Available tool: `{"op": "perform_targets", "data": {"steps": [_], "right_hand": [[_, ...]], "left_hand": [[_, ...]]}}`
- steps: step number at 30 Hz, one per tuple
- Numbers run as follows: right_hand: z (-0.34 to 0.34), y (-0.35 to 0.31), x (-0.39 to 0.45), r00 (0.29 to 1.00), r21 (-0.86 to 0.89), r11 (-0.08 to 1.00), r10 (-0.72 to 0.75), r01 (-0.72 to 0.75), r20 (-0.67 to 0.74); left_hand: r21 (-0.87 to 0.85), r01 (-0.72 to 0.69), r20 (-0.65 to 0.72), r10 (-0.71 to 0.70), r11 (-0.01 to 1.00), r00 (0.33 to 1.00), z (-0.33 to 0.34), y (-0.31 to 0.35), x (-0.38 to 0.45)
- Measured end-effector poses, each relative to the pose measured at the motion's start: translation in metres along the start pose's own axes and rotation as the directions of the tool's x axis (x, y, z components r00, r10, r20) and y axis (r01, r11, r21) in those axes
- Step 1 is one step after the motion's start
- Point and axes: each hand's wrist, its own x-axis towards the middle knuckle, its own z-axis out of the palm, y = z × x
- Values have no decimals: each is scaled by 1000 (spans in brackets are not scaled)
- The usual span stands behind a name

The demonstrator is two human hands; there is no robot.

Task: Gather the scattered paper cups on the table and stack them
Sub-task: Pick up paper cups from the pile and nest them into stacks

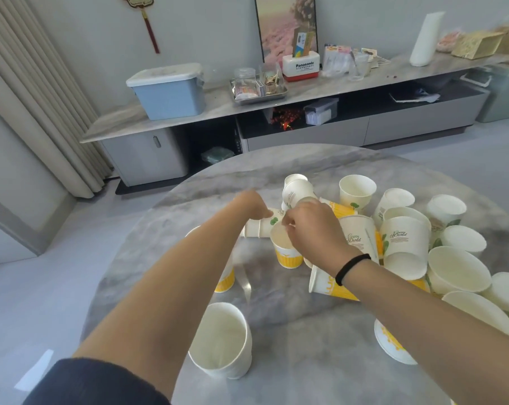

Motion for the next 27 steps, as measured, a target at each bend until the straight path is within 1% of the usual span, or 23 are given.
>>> {"op": "perform_targets", "data": {"steps": [1,2,3,5,7,9,11,13,14,15,16,18,21,22,23,27], "right_hand": [[-3,5,8,999,24,999,23,-22,-43],[-7,10,16,998,21,999,44,-43,-48],[-9,14,24,997,-2,998,68,-68,-21],[-11,21,42,984,-39,988,155,-152,91],[-13,26,61,944,30,964,251,-263,213],[-14,30,77,903,111,927,315,-359,291],[-12,34,88,884,102,925,311,-366,349],[-7,37,92,872,76,935,290,-346,395],[-4,39,94,865,82,930,296,-357,405],[-2,41,95,857,93,921,309,-377,411],[0,43,97,850,96,915,319,-391,418],[2,44,98,833,62,908,350,-414,428],[10,44,98,806,-66,903,409,-424,428],[14,45,99,804,-89,906,409,-414,432],[18,45,98,805,-91,911,400,-403,438],[29,48,97,799,-36,905,392,-423,456]], "left_hand": [[10,24,22,-25,1000,999,1,0,3],[-6,33,38,-33,999,999,1,0,6],[-35,52,68,-49,998,996,1,-1,9],[-110,80,115,-67,991,991,-1,-2,17],[-166,114,172,-85,980,981,-1,-5,25],[-194,133,201,-93,972,975,-3,-7,31],[-179,106,183,-72,978,980,-7,-9,32],[-119,73,116,-59,990,991,-13,-13,34],[-69,50,70,-45,996,997,-15,-14,35],[-61,41,8,-41,997,999,-17,-16,34],[-38,2,-34,-3,999,999,-17,-18,37],[-69,0,-63,-4,998,998,-17,-22,42],[-86,-27,-75,21,996,997,-10,-23,48],[-121,-26,-80,16,992,997,-7,-23,50],[-183,-18,-86,3,983,996,-6,-22,50],[-234,-26,-84,6,972,996,-7,-18,46]]}}
